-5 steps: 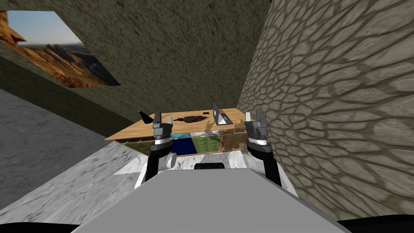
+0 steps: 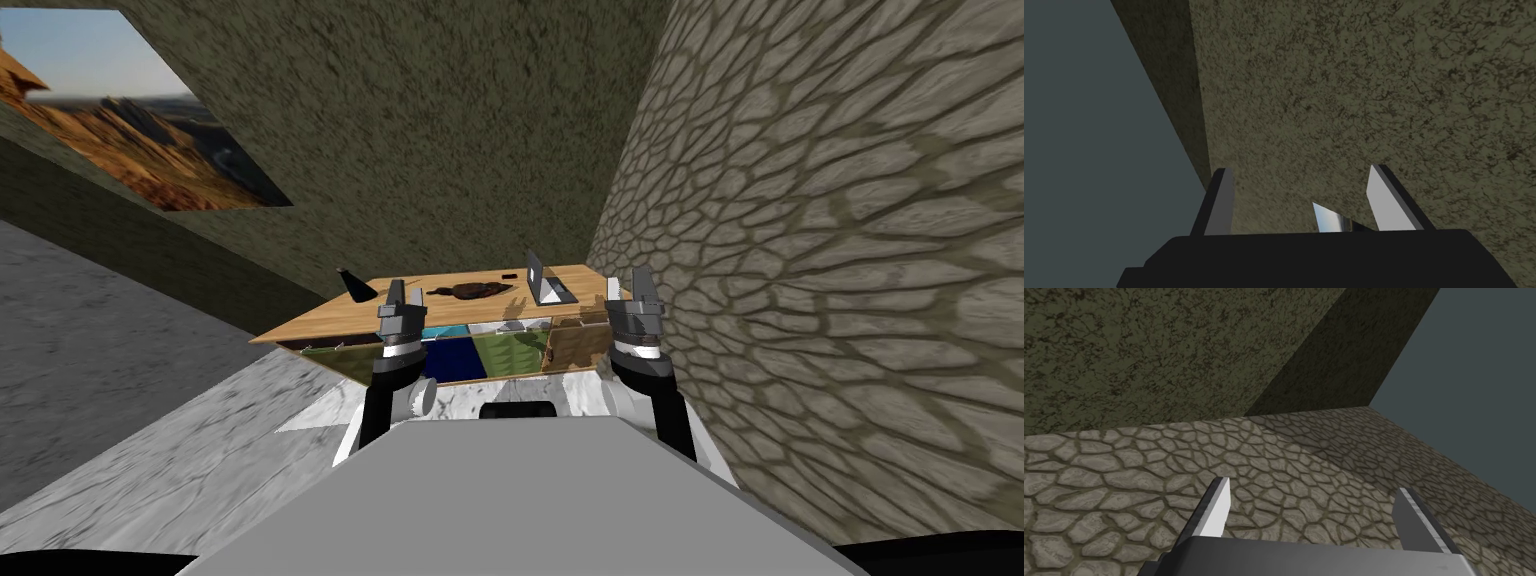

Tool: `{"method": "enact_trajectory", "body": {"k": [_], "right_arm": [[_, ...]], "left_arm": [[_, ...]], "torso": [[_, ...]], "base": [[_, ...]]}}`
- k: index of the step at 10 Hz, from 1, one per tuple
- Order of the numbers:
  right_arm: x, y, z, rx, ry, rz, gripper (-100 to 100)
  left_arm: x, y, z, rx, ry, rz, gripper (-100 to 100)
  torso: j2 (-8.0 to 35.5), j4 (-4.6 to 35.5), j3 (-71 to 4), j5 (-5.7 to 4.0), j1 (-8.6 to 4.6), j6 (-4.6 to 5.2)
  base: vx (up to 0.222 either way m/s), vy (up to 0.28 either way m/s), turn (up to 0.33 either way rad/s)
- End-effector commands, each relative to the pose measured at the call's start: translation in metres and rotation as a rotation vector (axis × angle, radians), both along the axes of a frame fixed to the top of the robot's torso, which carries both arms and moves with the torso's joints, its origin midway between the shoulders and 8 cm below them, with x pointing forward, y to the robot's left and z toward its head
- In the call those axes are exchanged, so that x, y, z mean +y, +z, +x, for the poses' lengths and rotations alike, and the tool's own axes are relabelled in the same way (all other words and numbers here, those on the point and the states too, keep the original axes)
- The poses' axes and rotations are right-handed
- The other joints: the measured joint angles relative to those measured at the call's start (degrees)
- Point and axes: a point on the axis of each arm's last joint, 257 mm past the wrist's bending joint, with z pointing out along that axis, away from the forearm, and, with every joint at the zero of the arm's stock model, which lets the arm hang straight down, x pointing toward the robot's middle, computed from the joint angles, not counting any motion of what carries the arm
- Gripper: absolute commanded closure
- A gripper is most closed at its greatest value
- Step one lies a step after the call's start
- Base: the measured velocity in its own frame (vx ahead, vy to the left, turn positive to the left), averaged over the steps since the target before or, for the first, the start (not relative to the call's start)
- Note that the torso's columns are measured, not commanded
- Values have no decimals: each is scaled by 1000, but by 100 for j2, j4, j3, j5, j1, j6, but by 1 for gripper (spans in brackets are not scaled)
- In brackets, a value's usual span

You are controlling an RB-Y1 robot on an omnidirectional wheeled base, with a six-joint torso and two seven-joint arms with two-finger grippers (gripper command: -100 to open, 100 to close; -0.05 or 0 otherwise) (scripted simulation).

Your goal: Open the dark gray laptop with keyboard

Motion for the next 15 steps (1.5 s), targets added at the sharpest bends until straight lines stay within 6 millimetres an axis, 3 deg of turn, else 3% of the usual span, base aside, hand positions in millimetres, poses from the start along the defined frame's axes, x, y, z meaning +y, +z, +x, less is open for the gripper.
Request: {"method": "enact_trajectory", "body": {"k": [1,4,5,7,15], "right_arm": [[0,0,0,0,0,0,0],[0,0,0,0,0,0,0],[2,-7,5,27,-5,-46,-100],[3,-16,11,63,-18,-100,-100],[-13,-77,42,268,-151,-428,-100]], "left_arm": [[0,0,0,0,0,0,0],[0,0,0,0,0,0,0],[0,0,0,0,0,0,0],[0,0,0,1,0,0,0],[0,0,0,1,0,0,0]], "torso": [[424,423,-844,0,0,0],[1693,1692,-3381,0,0,0],[2116,2114,-4227,0,0,0],[2361,2359,-4735,3,10,0],[2386,2384,-4763,0,1,0]], "base": [[0,0,0],[0,0,0],[8,19,39],[9,40,36],[20,62,62]]}}
